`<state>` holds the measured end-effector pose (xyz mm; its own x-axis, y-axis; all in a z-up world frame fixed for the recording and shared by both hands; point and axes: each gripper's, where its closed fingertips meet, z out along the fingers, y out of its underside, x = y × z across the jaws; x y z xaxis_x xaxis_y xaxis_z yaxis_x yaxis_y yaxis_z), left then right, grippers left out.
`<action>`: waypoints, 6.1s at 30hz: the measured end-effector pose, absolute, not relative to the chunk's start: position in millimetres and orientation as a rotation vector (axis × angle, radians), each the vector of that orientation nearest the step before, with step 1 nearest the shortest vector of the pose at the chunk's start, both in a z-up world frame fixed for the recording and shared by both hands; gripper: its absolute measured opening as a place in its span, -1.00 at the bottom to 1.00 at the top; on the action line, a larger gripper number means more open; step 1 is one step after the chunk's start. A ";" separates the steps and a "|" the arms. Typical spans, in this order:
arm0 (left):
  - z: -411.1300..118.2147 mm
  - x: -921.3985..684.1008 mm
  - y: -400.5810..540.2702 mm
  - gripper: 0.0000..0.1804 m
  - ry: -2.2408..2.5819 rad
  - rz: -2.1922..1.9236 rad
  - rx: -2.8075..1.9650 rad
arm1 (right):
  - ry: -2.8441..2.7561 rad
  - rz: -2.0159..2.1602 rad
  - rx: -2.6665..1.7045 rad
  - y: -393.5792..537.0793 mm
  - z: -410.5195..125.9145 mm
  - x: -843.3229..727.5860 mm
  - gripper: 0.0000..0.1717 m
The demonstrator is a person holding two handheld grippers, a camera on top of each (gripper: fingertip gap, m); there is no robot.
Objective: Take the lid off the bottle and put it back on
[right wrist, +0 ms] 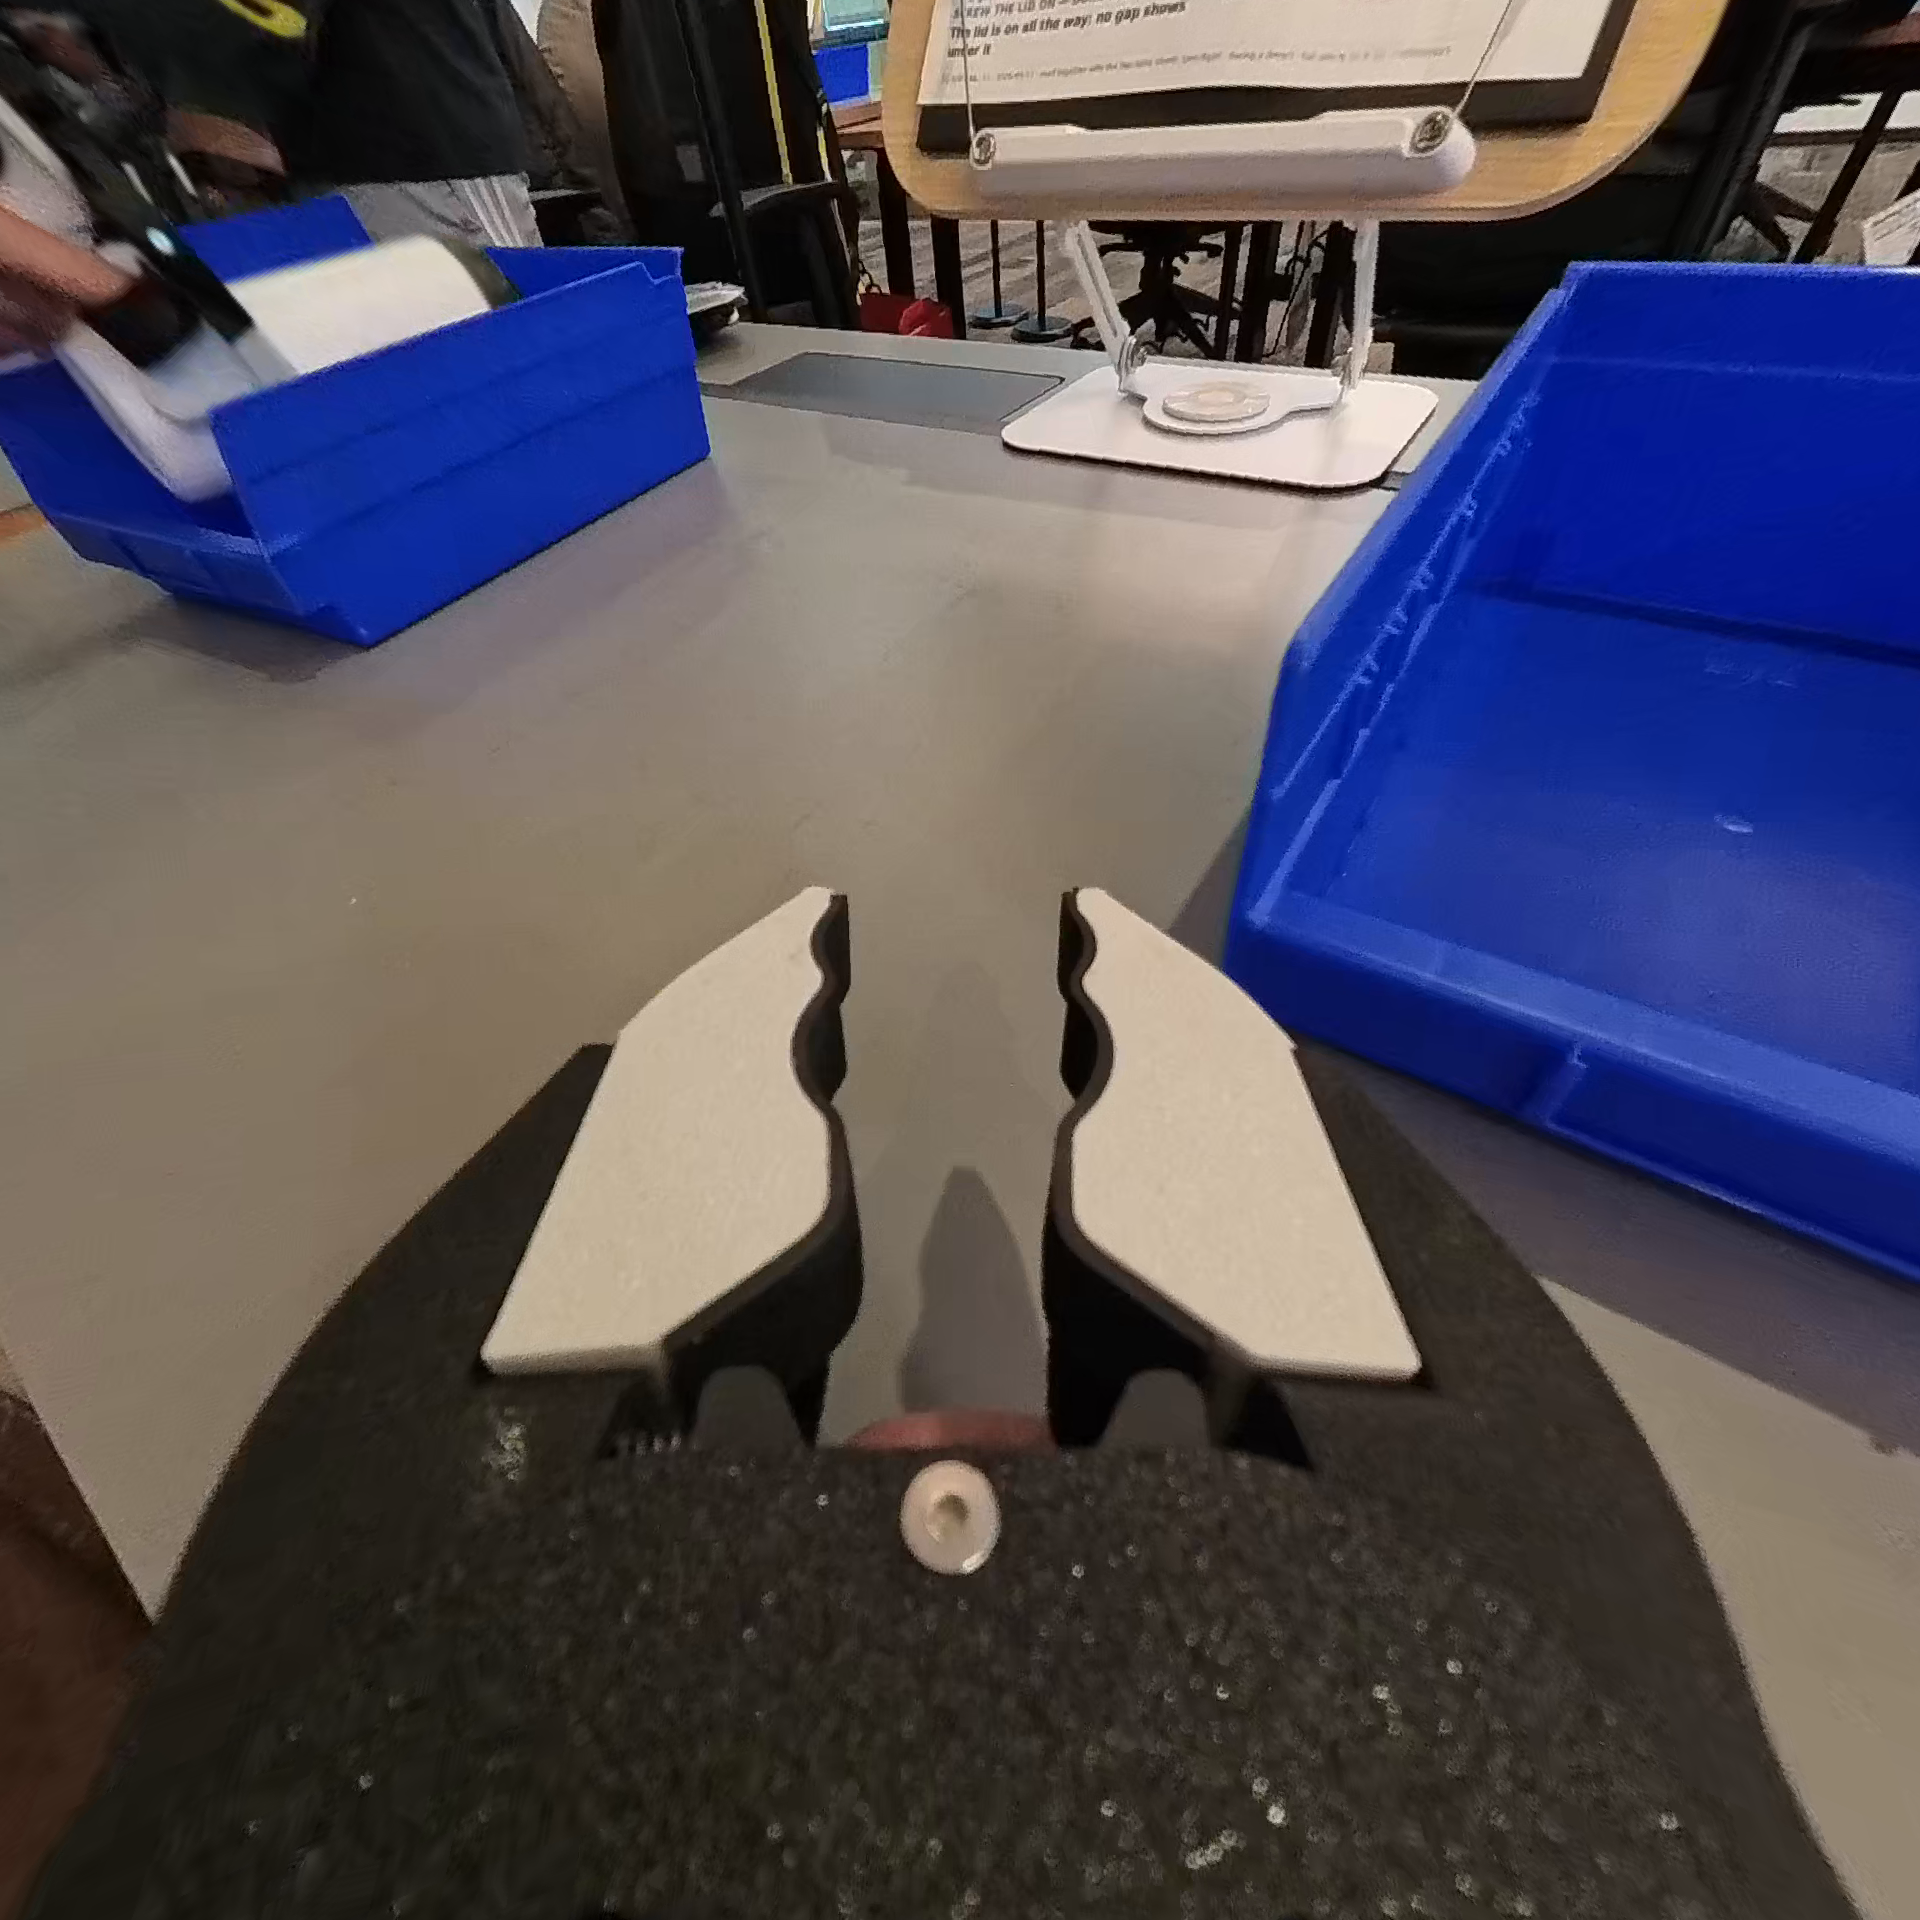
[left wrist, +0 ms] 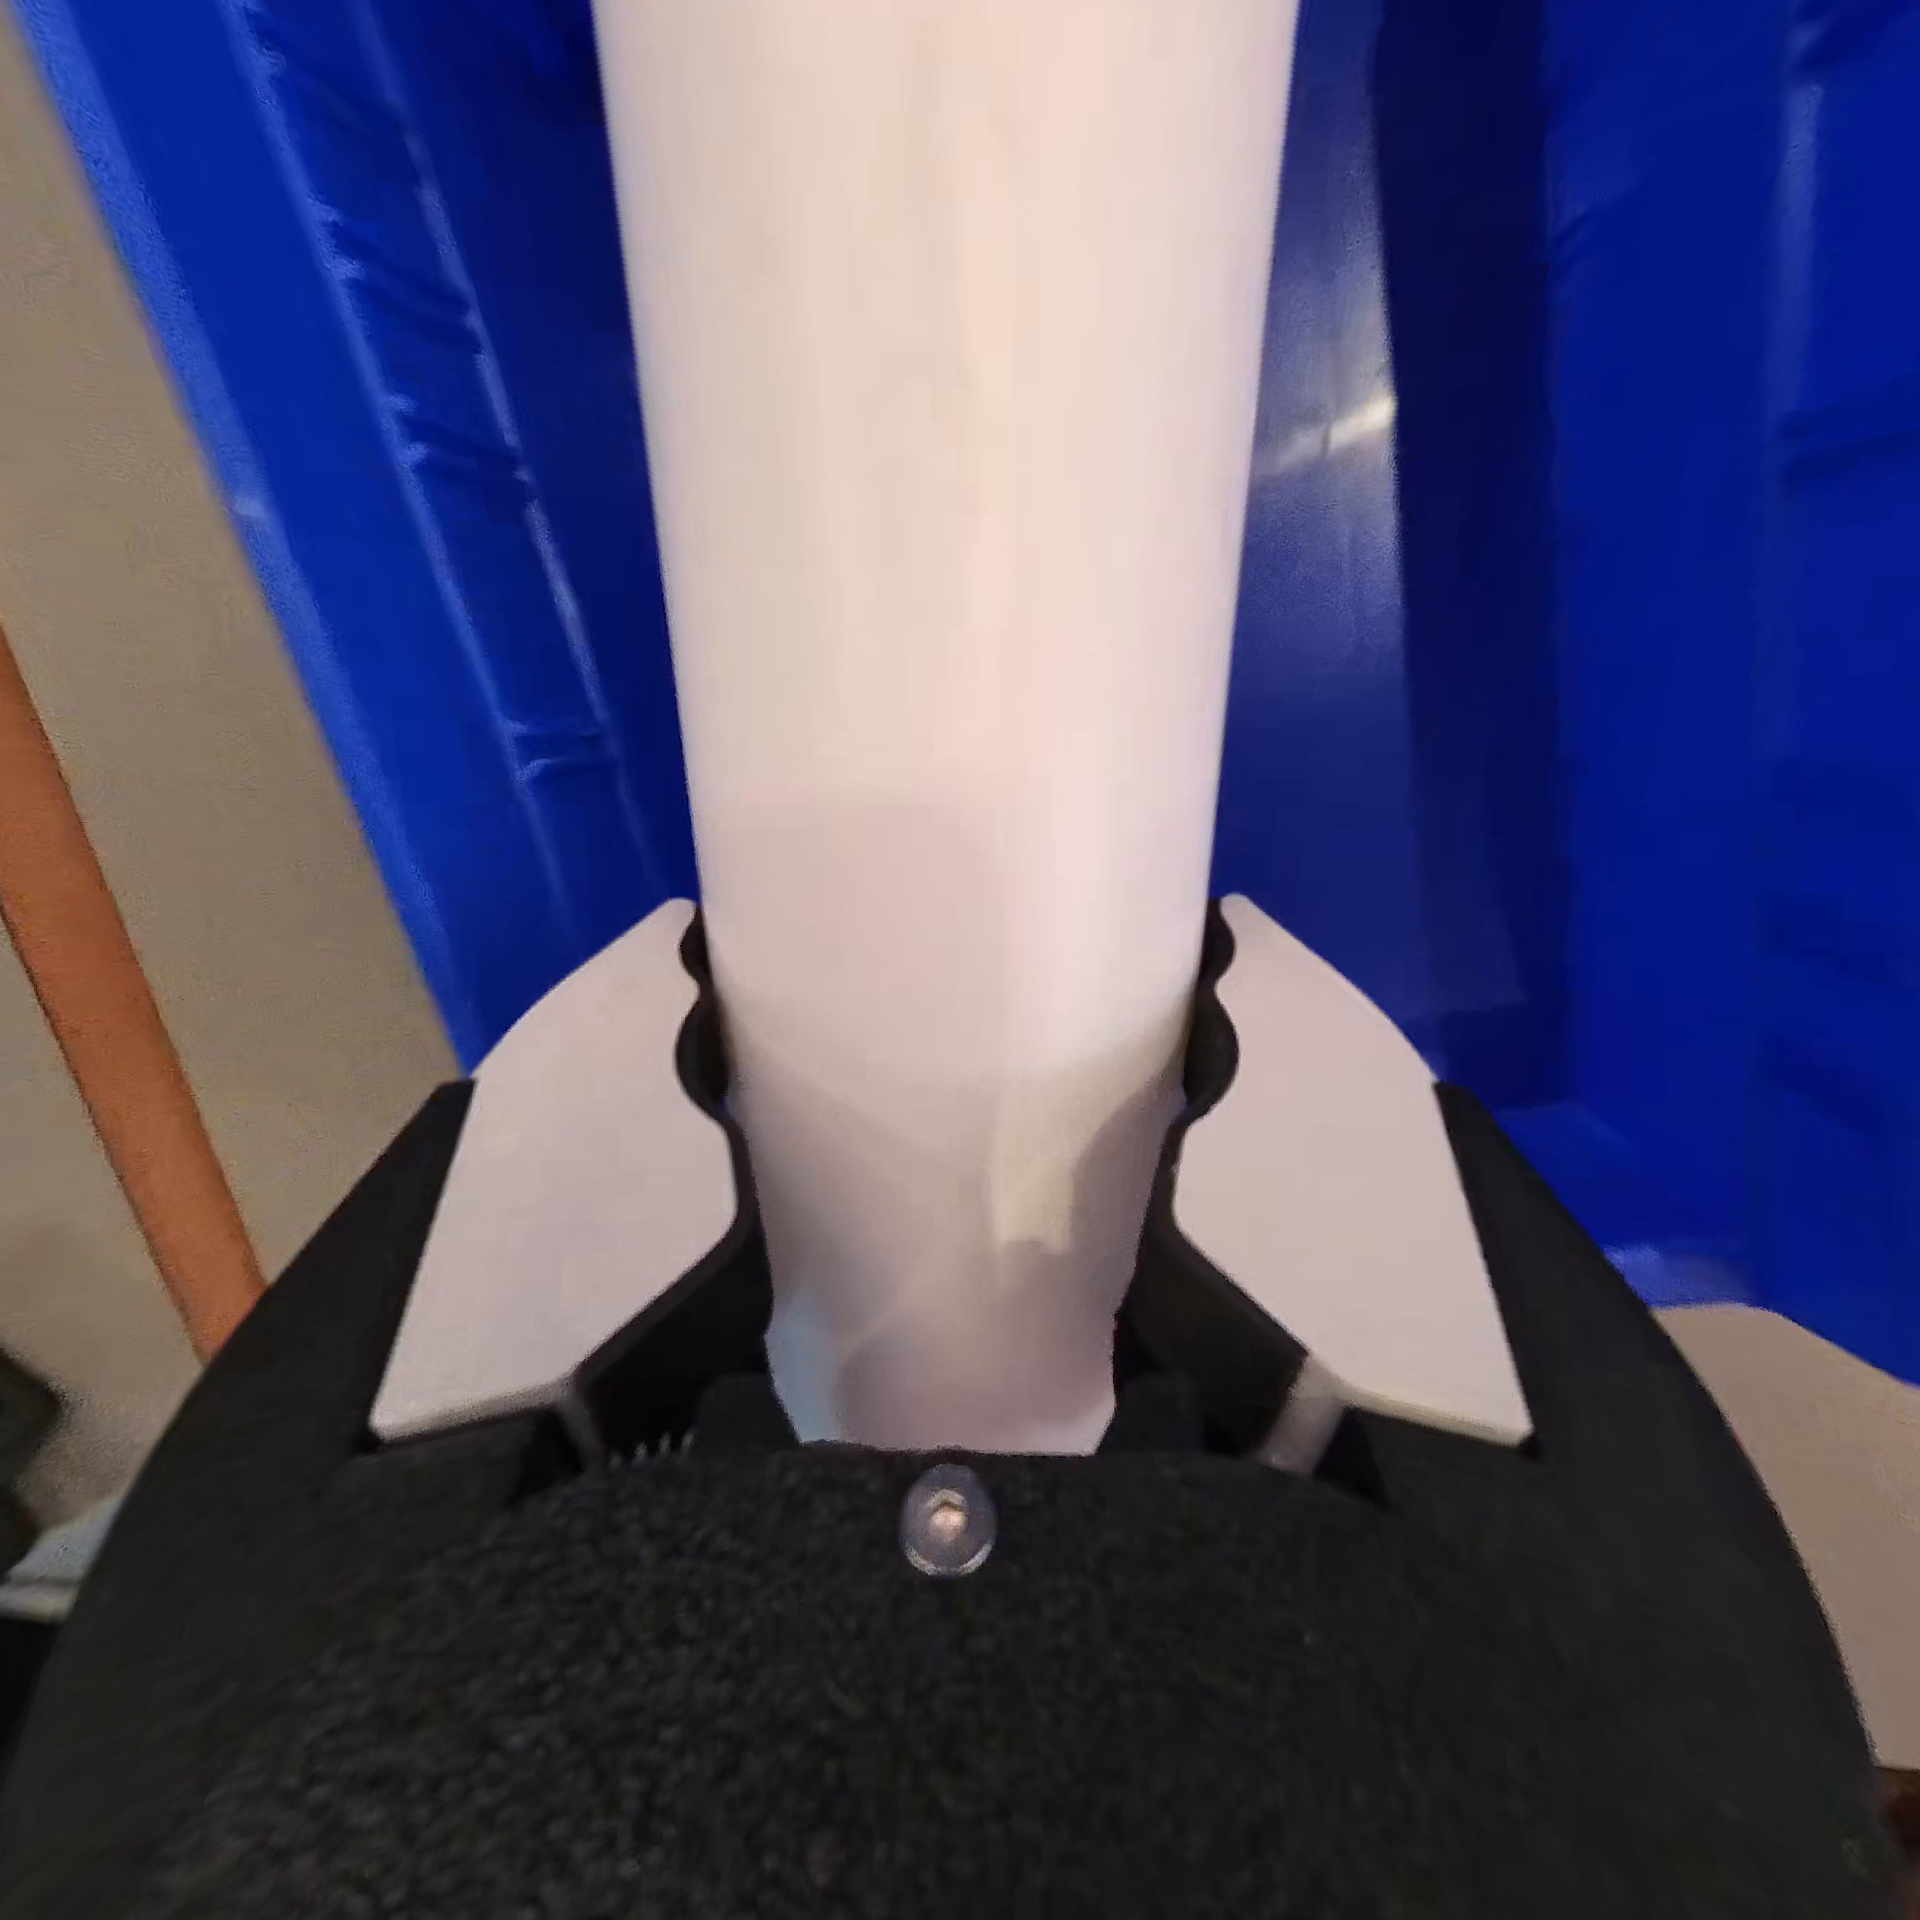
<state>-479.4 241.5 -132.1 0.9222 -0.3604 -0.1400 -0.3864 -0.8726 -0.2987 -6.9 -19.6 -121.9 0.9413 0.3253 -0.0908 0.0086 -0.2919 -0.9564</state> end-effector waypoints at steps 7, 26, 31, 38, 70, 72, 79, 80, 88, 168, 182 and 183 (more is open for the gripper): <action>-52.6 -439.8 229.5 -0.05 0.411 -0.517 -2.431 | -0.264 0.296 -1.855 -19.2 -123.2 -9.2 -0.56; 54.6 -199.2 114.3 -0.04 0.573 -1.033 -1.390 | -0.250 0.314 -1.847 -19.3 -122.3 -8.3 -0.56; 56.2 -179.1 112.3 -0.08 0.635 -1.012 -1.394 | -0.240 0.335 -1.857 -18.3 -123.5 -7.7 -0.56; 7.5 -149.1 114.7 -0.15 0.740 -1.060 -1.589 | -0.248 0.329 -1.863 -18.2 -124.6 -8.8 -0.56; -37.4 -178.1 59.4 -0.14 0.934 -1.306 -1.463 | -0.797 1.242 -1.580 82.3 -1.1 -198.2 0.00; -40.1 -181.0 66.4 -0.16 0.890 -1.279 -1.487 | -0.813 1.222 -1.598 86.2 -3.4 -199.4 0.00; -57.3 -210.5 75.2 -0.19 0.651 -1.243 -1.655 | -0.601 0.830 -1.600 156.5 1.5 -147.8 -0.01; -63.6 -211.7 68.5 -0.21 0.651 -1.234 -1.671 | -0.597 0.736 -1.599 167.5 -2.8 -139.5 0.00; -88.3 -188.0 29.4 -0.27 0.829 -1.124 -1.681 | -0.723 0.606 -1.644 207.5 -60.8 -140.7 0.00; -14.4 -134.8 196.8 -0.19 1.949 -0.006 -2.296 | -0.718 0.637 -1.495 213.9 -65.6 -152.3 -0.01; -4.3 -146.0 193.0 -0.11 2.376 -0.026 -1.830 | -0.731 0.685 -1.454 213.1 -65.1 -154.3 -0.01; -4.6 -143.9 193.0 -0.12 2.396 -0.041 -1.801 | -0.732 0.685 -1.455 213.0 -65.3 -154.3 -0.01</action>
<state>-143.9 193.0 -4.6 -0.2716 -0.9574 -0.0985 -0.9534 0.2816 -0.1082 -154.3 213.0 -65.3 0.6152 0.7880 0.0251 0.0276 0.0103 -0.9996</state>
